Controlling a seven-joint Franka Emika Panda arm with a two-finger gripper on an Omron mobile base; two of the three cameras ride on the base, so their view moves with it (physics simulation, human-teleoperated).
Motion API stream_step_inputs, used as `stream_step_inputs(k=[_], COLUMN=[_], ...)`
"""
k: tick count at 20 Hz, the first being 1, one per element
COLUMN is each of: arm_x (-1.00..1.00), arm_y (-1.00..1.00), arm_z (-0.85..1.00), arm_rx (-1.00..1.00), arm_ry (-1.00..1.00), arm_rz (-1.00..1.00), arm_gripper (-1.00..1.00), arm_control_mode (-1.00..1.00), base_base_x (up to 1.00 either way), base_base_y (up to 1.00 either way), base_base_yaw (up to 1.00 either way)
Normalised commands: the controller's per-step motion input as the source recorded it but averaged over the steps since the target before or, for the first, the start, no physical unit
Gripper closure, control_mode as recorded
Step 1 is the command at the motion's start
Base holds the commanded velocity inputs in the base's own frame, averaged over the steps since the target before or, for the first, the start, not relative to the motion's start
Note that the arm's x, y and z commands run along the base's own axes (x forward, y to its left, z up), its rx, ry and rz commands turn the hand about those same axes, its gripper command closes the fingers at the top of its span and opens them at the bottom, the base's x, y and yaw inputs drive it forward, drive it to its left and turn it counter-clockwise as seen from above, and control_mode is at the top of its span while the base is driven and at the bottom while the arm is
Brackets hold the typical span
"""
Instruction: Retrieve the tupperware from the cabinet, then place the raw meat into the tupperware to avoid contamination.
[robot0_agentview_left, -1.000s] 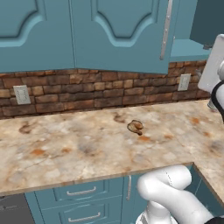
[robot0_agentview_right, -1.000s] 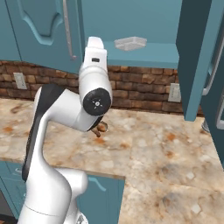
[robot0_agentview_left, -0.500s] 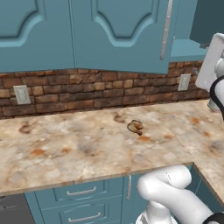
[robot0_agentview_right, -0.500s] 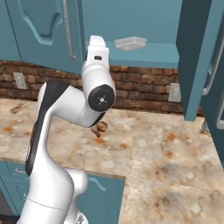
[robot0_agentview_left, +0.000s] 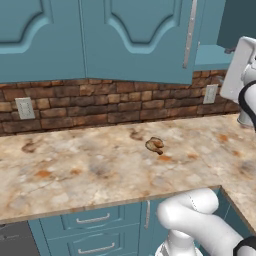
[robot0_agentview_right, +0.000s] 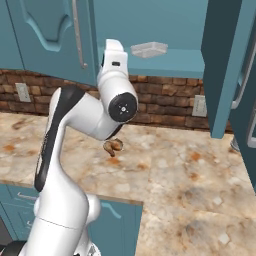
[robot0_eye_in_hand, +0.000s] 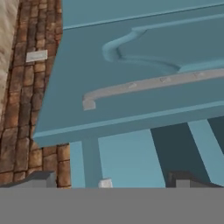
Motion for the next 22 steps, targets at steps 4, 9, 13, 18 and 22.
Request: stream_step_inputs(k=[4, 9, 13, 18, 22], arm_x=[0.06, 0.04, 0.05, 0.15, 0.19], arm_y=[0.00, 0.03, 0.07, 0.05, 0.06], arm_z=[0.00, 0.00, 0.00, 0.00, 0.00], arm_rx=[0.00, 0.00, 0.00, 0.00, 0.00], arm_ry=[0.00, -0.01, -0.02, -0.02, -0.01], arm_rz=[0.06, 0.06, 0.06, 0.06, 0.06], arm_gripper=[-1.00, -1.00, -1.00, -1.00, -1.00], arm_control_mode=[-1.00, -1.00, -1.00, -1.00, -1.00], base_base_x=[0.00, 0.00, 0.00, 0.00, 0.00], base_base_y=[0.00, 0.00, 0.00, 0.00, 0.00], base_base_yaw=[0.00, 0.00, 0.00, 0.00, 0.00])
